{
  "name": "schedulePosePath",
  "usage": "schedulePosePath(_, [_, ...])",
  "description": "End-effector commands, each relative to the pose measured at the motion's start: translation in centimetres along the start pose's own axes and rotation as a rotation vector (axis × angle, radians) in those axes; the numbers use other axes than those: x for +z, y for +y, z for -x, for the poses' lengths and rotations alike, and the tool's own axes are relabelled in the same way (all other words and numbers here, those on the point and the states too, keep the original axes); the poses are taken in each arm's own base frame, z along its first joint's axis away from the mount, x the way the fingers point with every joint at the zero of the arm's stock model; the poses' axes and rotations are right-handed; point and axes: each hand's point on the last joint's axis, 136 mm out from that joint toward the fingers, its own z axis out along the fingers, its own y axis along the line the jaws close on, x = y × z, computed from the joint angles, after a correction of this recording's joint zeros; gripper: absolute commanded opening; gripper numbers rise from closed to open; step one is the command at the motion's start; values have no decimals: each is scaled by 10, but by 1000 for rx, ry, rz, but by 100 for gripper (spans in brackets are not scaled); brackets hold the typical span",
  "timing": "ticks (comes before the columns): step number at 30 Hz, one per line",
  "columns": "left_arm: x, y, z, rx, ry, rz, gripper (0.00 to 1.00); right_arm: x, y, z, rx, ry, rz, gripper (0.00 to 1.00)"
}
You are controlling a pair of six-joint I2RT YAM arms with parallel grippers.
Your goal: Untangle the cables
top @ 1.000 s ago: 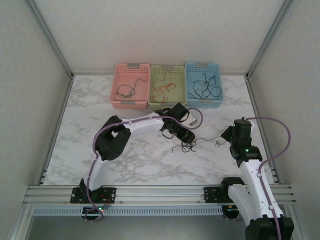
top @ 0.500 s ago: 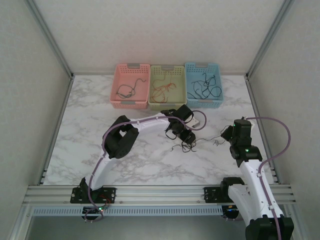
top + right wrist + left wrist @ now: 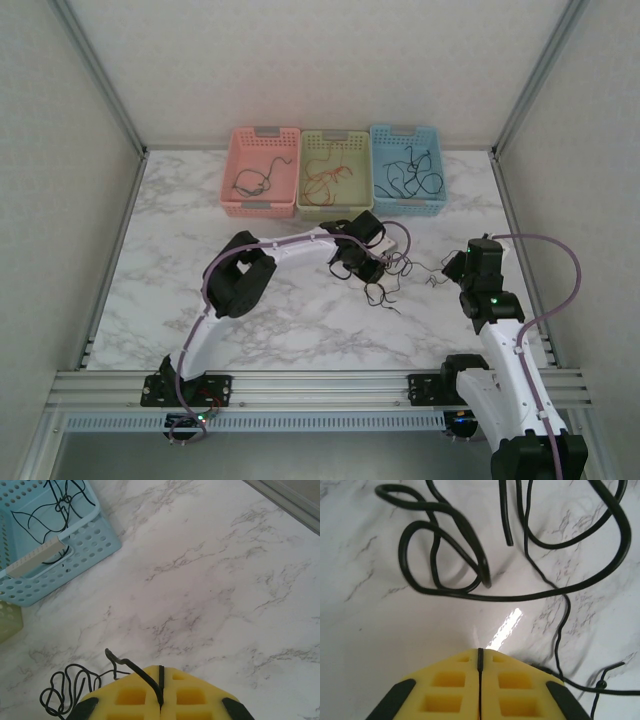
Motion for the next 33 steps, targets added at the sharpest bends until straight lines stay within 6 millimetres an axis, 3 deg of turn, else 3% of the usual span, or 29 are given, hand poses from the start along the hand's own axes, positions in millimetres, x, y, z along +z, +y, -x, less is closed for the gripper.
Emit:
schedulePosePath(1, [-27, -7, 19, 13, -83, 25, 4, 0, 2, 2, -10, -16, 19, 0])
schedulePosePath(3, [-31, -6, 21, 8, -99, 37, 5, 1, 2, 1, -10, -13, 18, 0])
schedulePosePath(7, [-39, -8, 31, -11, -135, 36, 42, 1, 3, 1, -12, -11, 25, 0])
schedulePosePath(9, [-41, -14, 40, -31, -160, 11, 49, 2, 3, 0, -11, -10, 23, 0])
schedulePosePath(11, [-41, -17, 50, -59, -181, 6, 50, 2, 3, 0, -11, -10, 23, 0])
schedulePosePath(17, [-19, 7, 62, -152, -185, 141, 51, 2, 2, 0, -11, -9, 20, 0])
schedulePosePath(21, [-11, 3, 68, -146, -183, 153, 53, 3, 2, -1, -11, -8, 22, 0])
schedulePosePath(33, [8, 18, 56, -166, -126, 270, 54, 2, 2, -1, -8, -10, 22, 0])
